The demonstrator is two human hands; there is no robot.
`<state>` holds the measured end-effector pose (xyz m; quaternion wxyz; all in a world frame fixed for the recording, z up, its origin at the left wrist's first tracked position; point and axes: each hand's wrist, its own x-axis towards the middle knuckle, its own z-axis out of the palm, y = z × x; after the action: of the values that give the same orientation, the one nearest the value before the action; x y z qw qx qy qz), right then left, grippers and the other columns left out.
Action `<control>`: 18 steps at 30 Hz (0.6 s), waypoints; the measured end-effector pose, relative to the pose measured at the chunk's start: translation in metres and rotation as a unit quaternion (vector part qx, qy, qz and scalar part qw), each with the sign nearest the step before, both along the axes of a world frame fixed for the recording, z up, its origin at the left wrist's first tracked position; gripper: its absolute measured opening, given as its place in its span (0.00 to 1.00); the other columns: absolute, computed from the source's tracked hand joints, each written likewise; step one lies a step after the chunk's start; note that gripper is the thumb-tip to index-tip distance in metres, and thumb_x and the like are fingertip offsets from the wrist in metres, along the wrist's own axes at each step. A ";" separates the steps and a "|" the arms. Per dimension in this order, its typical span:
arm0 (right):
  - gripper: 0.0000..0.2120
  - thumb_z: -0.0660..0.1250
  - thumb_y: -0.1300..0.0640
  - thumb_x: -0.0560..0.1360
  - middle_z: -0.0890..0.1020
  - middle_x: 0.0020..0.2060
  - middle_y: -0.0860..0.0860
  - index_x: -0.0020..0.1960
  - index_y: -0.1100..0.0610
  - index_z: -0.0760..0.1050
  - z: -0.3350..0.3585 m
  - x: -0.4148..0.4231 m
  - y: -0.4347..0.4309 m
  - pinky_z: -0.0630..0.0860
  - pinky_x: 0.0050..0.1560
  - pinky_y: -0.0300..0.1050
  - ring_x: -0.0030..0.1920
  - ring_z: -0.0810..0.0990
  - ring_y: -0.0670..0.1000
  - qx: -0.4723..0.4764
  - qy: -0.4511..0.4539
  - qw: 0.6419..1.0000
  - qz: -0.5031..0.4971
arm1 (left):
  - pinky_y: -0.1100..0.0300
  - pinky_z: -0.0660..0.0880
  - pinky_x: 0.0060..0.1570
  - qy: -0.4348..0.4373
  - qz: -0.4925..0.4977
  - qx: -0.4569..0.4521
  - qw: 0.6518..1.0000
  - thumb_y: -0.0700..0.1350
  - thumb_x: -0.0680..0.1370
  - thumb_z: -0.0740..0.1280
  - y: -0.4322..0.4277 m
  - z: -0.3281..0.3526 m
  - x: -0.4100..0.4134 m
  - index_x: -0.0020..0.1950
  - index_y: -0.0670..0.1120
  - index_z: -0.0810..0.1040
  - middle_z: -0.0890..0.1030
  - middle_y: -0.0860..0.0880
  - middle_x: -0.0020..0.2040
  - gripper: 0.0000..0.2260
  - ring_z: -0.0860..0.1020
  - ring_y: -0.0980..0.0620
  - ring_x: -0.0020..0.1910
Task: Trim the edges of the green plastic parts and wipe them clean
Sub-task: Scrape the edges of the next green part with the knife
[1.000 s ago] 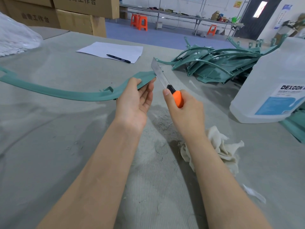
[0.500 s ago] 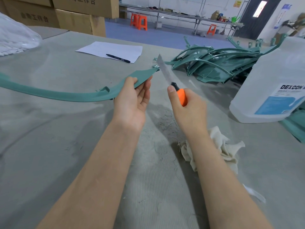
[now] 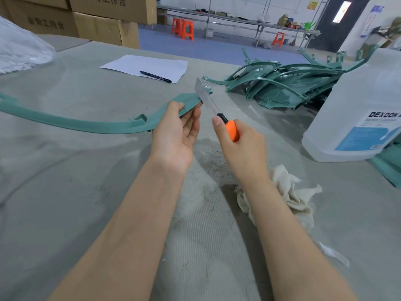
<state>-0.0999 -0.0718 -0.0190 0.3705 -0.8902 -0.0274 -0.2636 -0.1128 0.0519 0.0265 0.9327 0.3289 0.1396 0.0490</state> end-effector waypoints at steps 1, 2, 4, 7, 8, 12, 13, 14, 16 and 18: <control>0.26 0.59 0.34 0.76 0.65 0.23 0.46 0.31 0.51 0.60 0.000 0.000 -0.001 0.62 0.33 0.45 0.28 0.66 0.50 0.002 0.002 1.000 -0.003 | 0.67 0.77 0.35 -0.001 -0.001 0.003 1.000 0.40 0.79 0.60 -0.001 0.000 0.000 0.47 0.42 0.79 0.85 0.47 0.41 0.08 0.79 0.57 0.33; 0.26 0.59 0.33 0.76 0.65 0.24 0.46 0.31 0.51 0.60 0.001 0.001 -0.002 0.62 0.33 0.46 0.28 0.66 0.51 0.003 0.004 1.000 -0.005 | 0.67 0.77 0.35 -0.002 -0.002 0.006 1.000 0.40 0.79 0.60 -0.001 -0.001 0.000 0.47 0.42 0.79 0.85 0.47 0.42 0.08 0.79 0.58 0.33; 0.26 0.58 0.33 0.76 0.65 0.24 0.46 0.31 0.52 0.60 0.001 0.002 -0.003 0.64 0.33 0.47 0.29 0.67 0.51 0.002 0.009 1.000 -0.007 | 0.67 0.77 0.36 -0.003 0.000 0.009 1.000 0.40 0.79 0.60 -0.001 -0.001 0.000 0.48 0.42 0.79 0.85 0.47 0.43 0.08 0.79 0.58 0.33; 0.26 0.58 0.33 0.76 0.66 0.24 0.46 0.31 0.52 0.61 0.001 0.001 -0.002 0.65 0.33 0.47 0.29 0.67 0.52 -0.006 0.009 1.000 -0.011 | 0.67 0.77 0.36 -0.004 0.002 0.012 1.000 0.40 0.80 0.60 -0.002 -0.001 -0.001 0.48 0.42 0.79 0.85 0.46 0.44 0.08 0.80 0.58 0.34; 0.26 0.58 0.33 0.76 0.66 0.24 0.46 0.31 0.52 0.61 0.001 0.001 -0.001 0.64 0.33 0.47 0.29 0.67 0.52 -0.008 0.008 1.000 -0.012 | 0.67 0.77 0.37 -0.006 0.003 0.014 1.000 0.40 0.80 0.60 -0.002 -0.001 -0.001 0.48 0.42 0.79 0.85 0.46 0.44 0.08 0.80 0.58 0.34; 0.26 0.59 0.34 0.76 0.65 0.24 0.46 0.30 0.52 0.60 0.003 0.005 -0.007 0.60 0.30 0.46 0.28 0.66 0.51 0.019 0.019 0.999 -0.041 | 0.67 0.77 0.38 -0.022 0.015 0.033 0.999 0.40 0.80 0.60 -0.003 0.002 -0.003 0.49 0.42 0.79 0.85 0.47 0.41 0.08 0.79 0.58 0.34; 0.26 0.59 0.34 0.77 0.65 0.24 0.46 0.30 0.52 0.60 0.003 0.006 -0.010 0.60 0.31 0.46 0.28 0.66 0.51 0.019 0.033 0.998 -0.049 | 0.68 0.77 0.38 -0.033 0.017 0.039 0.999 0.40 0.79 0.60 -0.004 0.003 -0.004 0.49 0.43 0.79 0.85 0.47 0.41 0.08 0.79 0.58 0.34; 0.26 0.59 0.34 0.77 0.66 0.25 0.47 0.31 0.53 0.61 0.003 0.007 -0.011 0.60 0.31 0.46 0.29 0.66 0.52 0.011 0.047 0.997 -0.054 | 0.67 0.77 0.38 -0.044 0.021 0.049 0.998 0.40 0.79 0.60 -0.006 0.004 -0.005 0.50 0.43 0.79 0.85 0.47 0.41 0.08 0.80 0.58 0.34; 0.26 0.58 0.34 0.77 0.67 0.25 0.47 0.31 0.53 0.62 0.002 0.007 -0.013 0.61 0.31 0.46 0.29 0.66 0.52 -0.001 0.057 0.997 -0.057 | 0.67 0.77 0.39 -0.054 0.036 0.074 0.995 0.39 0.79 0.60 -0.010 0.005 -0.005 0.51 0.44 0.78 0.84 0.46 0.44 0.07 0.80 0.57 0.35; 0.27 0.58 0.34 0.77 0.66 0.25 0.47 0.31 0.53 0.61 0.002 0.006 -0.013 0.59 0.30 0.46 0.28 0.65 0.51 0.005 0.052 0.997 -0.056 | 0.67 0.77 0.39 -0.054 0.043 0.082 0.994 0.39 0.79 0.60 -0.011 0.005 -0.005 0.51 0.45 0.78 0.84 0.46 0.44 0.07 0.80 0.57 0.35</control>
<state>-0.0935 -0.0844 -0.0165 0.3610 -0.9008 0.0434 -0.2374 -0.1182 0.0408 0.0315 0.9059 0.3947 0.0990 0.1178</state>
